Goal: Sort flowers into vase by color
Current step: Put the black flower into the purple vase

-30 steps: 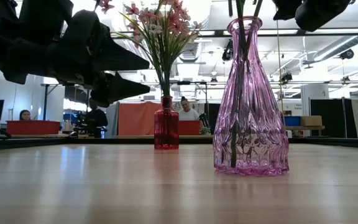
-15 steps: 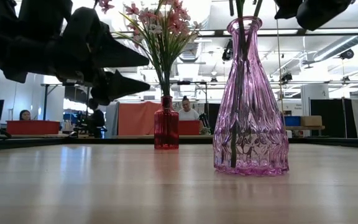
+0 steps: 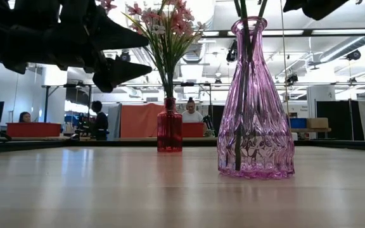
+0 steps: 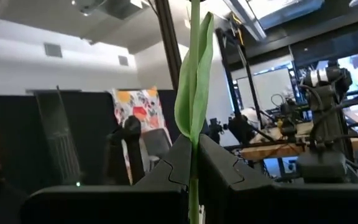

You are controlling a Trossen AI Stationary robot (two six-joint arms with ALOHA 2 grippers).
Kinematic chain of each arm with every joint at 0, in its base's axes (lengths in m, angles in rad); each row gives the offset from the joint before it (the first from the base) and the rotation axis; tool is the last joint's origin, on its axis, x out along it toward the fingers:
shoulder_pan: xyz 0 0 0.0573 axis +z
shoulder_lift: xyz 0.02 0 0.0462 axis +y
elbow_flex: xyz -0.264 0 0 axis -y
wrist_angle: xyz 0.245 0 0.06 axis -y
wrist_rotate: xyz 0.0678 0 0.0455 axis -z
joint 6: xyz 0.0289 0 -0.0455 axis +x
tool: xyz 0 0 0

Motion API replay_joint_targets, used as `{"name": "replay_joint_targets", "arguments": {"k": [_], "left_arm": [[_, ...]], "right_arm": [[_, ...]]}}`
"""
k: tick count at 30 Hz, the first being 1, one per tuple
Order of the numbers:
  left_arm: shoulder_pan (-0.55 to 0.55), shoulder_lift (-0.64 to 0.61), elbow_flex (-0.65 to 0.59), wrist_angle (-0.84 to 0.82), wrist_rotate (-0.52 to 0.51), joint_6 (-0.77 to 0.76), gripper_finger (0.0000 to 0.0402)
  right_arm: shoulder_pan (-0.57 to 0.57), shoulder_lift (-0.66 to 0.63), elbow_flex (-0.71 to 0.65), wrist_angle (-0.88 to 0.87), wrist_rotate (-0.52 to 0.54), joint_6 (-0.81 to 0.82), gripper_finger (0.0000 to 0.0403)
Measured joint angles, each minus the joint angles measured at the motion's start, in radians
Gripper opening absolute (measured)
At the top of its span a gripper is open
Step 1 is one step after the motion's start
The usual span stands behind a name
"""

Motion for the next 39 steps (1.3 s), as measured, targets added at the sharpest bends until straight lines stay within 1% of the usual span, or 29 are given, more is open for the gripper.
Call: {"name": "replay_joint_targets", "arguments": {"k": [7,13,17,20,24,28,31,35,37,39], "left_arm": [[-0.001,-0.025,0.000,-0.046,0.000,0.000,0.0339],[-0.001,-0.025,0.000,-0.048,0.000,-0.001,0.0339],[-0.001,-0.025,0.000,-0.048,0.001,-0.002,0.0339],[-0.003,-0.025,0.000,-0.048,0.001,-0.005,0.0339],[-0.008,-0.025,0.000,-0.050,0.001,-0.005,0.0339],[-0.009,-0.025,0.000,-0.046,0.002,-0.012,0.0339],[-0.012,-0.025,0.000,-0.043,0.029,-0.030,0.0339],[-0.038,-0.025,0.000,-0.045,0.046,-0.036,0.0339],[-0.052,-0.025,0.000,-0.049,0.047,-0.034,0.0339],[-0.061,-0.025,0.000,-0.050,0.048,-0.033,0.0339]], "right_arm": [[0.016,0.000,0.008,-0.012,-0.010,-0.003,0.0012],[0.022,0.000,0.009,-0.033,-0.007,-0.013,0.0012],[0.022,-0.001,0.008,-0.034,-0.007,-0.078,0.0012],[0.017,-0.037,0.008,-0.042,-0.008,-0.135,0.0012],[0.008,-0.134,0.019,-0.135,-0.014,-0.196,0.0012],[0.011,-0.238,0.050,-0.253,-0.006,-0.214,0.0012],[0.038,-0.294,0.068,-0.283,-0.003,-0.217,0.0012],[0.101,-0.325,0.102,-0.321,0.004,-0.236,0.0012],[0.136,-0.335,0.138,-0.385,0.044,-0.268,0.0012],[0.174,-0.344,0.186,-0.491,0.123,-0.349,0.0012]]}}
